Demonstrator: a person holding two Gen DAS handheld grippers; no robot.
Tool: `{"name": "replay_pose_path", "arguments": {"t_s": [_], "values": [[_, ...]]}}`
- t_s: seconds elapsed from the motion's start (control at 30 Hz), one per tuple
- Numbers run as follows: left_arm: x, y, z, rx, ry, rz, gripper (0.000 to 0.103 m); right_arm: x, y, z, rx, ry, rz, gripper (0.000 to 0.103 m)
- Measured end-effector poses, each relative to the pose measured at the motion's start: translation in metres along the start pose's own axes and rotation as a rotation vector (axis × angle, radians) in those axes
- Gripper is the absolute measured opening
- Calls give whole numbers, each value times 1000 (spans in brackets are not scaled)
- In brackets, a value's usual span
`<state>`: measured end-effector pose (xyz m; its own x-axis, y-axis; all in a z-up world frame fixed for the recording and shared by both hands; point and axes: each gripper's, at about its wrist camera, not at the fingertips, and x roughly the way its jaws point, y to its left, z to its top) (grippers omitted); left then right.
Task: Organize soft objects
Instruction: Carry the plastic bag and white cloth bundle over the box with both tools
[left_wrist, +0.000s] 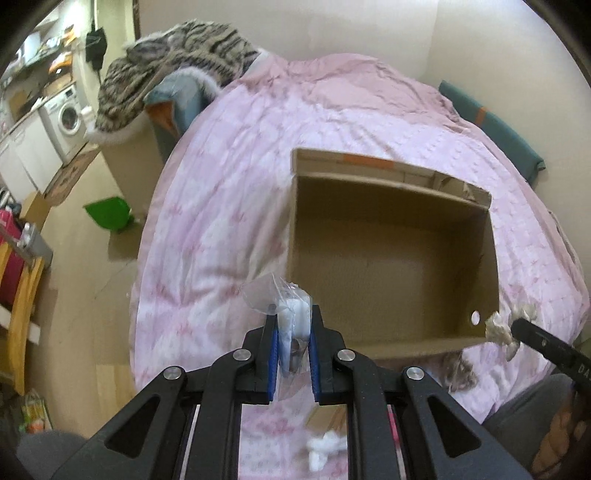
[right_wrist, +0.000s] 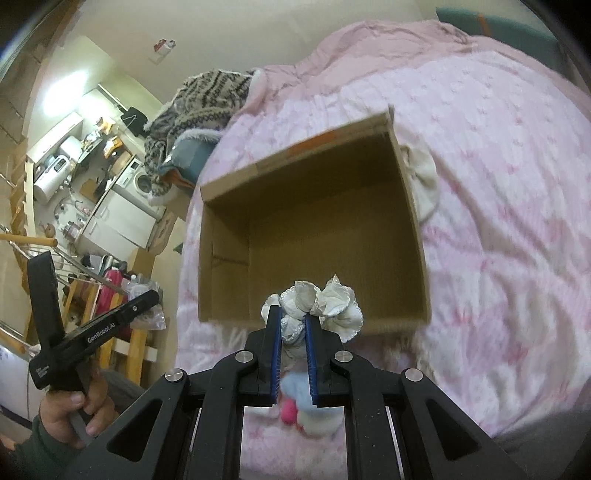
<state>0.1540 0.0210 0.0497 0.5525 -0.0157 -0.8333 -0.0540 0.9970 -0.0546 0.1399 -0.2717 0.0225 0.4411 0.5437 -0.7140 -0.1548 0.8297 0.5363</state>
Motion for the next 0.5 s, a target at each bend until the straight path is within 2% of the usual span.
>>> {"name": "replay_pose_path", "arguments": {"t_s": [0.27, 0.5], "values": [[22, -24, 23, 49, -32, -6, 12, 23, 7, 33, -43, -22, -19, 13], [60, -43, 22, 86, -14, -14, 12, 58, -5, 33, -27, 10, -45, 13]]}}
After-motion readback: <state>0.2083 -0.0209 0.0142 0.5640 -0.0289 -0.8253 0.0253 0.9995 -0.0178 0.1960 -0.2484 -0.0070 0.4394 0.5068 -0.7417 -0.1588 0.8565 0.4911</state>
